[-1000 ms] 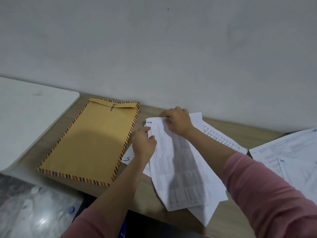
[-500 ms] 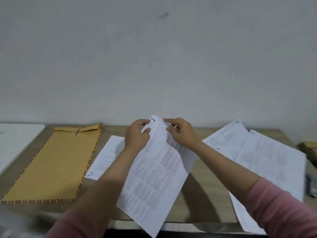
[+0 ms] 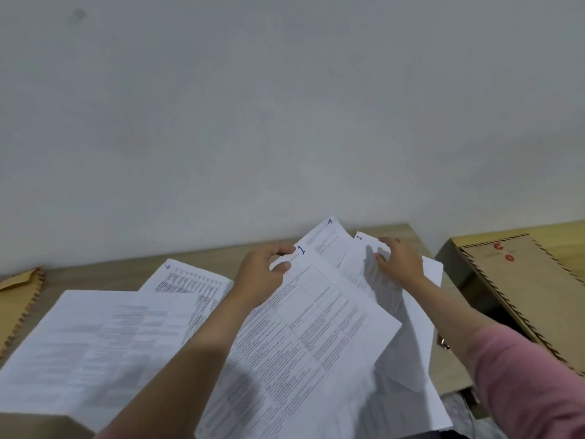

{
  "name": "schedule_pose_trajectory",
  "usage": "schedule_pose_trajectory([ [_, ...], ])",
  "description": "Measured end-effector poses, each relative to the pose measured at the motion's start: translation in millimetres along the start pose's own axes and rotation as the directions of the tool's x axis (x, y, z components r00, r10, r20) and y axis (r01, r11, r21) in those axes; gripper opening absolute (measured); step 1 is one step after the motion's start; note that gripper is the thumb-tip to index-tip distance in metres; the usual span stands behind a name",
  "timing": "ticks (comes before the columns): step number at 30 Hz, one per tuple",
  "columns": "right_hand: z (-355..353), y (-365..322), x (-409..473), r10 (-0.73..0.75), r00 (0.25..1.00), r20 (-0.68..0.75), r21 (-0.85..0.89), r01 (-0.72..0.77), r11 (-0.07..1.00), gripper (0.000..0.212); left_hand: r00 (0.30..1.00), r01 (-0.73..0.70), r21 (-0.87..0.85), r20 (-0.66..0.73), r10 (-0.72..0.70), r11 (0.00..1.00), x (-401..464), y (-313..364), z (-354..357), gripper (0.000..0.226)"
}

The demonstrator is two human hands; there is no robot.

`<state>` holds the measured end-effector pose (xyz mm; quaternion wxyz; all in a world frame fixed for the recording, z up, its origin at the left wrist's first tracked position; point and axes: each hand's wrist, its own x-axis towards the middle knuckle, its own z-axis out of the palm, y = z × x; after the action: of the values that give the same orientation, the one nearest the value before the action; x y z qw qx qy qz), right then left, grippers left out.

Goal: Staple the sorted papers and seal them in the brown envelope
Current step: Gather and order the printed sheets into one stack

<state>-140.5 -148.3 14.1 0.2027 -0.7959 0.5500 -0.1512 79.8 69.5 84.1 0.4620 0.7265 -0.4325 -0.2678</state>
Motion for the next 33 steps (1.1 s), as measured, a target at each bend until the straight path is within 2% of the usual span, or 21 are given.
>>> schedule_pose_trajectory([
  [2,2,17,21,-0.003,1.000,0.029,-0.092,0.006,0.996,0.053,1.000,0.029,0.004,0.002,-0.029,1.000,8,-2,18,0.028],
  [7,5,36,50,-0.007,0.984,0.181,-0.186,0.041,0.982,0.068,0.999,0.037,0.030,0.011,-0.038,0.999,22,-8,49,0.027],
  [10,2,39,54,-0.051,0.983,0.174,-0.166,0.081,0.983,0.068,0.999,0.045,0.038,0.020,-0.046,0.998,27,-15,60,0.028],
  [14,-2,38,51,-0.049,0.988,0.148,-0.139,0.070,0.988,0.058,0.997,0.079,0.036,0.019,-0.080,0.996,29,-20,69,0.028],
  [18,-12,34,51,-0.087,0.981,0.176,0.000,0.089,0.996,0.059,0.996,0.084,0.032,0.002,-0.084,0.996,29,-17,73,0.027],
  [23,-17,27,52,-0.139,0.974,0.182,0.094,0.123,0.988,0.033,0.998,0.057,0.026,-0.025,-0.057,0.998,30,-8,72,0.027],
  [25,-24,18,48,-0.188,0.968,0.165,0.184,0.157,0.970,0.030,0.999,0.044,0.027,-0.030,-0.044,0.999,31,-3,73,0.027],
  [30,-58,-15,30,-0.310,0.948,0.070,0.447,0.248,0.860,0.029,0.998,0.007,0.032,-0.056,-0.005,0.999,36,11,75,0.029],
  [33,-73,-27,13,-0.356,0.933,0.054,0.592,0.257,0.764,0.024,0.996,-0.036,-0.049,-0.084,0.032,0.998,39,23,81,0.031],
])
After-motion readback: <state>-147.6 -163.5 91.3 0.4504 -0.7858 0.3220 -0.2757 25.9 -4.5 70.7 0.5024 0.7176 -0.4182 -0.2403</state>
